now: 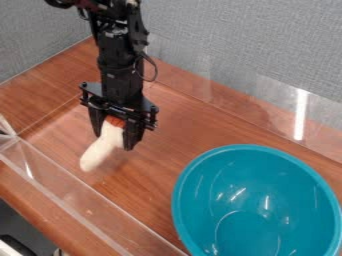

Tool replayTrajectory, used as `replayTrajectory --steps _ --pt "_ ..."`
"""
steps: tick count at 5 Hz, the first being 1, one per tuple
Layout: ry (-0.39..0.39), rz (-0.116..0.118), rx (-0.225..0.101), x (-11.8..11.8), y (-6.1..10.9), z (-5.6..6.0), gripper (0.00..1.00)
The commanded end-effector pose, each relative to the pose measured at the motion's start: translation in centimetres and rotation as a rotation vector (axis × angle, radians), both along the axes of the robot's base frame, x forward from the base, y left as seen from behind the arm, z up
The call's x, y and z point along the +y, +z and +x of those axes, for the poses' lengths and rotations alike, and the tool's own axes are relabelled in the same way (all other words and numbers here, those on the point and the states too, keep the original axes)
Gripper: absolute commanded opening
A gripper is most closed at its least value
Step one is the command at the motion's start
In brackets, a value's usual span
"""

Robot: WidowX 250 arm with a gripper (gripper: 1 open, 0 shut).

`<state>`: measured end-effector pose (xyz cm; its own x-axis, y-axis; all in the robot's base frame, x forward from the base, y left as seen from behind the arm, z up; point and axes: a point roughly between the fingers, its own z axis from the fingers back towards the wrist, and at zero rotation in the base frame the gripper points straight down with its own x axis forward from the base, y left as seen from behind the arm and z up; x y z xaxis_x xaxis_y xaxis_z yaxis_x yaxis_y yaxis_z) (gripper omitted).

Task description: Remove the mushroom from inside the blue bowl and put it on the table

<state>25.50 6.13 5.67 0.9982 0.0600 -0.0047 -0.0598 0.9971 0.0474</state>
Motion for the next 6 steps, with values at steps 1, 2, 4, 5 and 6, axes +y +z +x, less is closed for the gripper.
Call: replayTrajectory --steps 1,2,4,5,6 --pt "0.003 0.001 -0.041 0.2 0.7 0.6 1.0" --pt "0.017 -0.013 -0.052 0.3 1.2 0.4 1.0" --pt "0.05 -0.031 -0.097 0.7 3.3 0.0 1.0" --pt "0.062 -0.048 -0.127 0.9 4.8 -0.1 1.0" --pt "0.07 -0.067 -0.155 1.1 6.3 -0.2 1.0"
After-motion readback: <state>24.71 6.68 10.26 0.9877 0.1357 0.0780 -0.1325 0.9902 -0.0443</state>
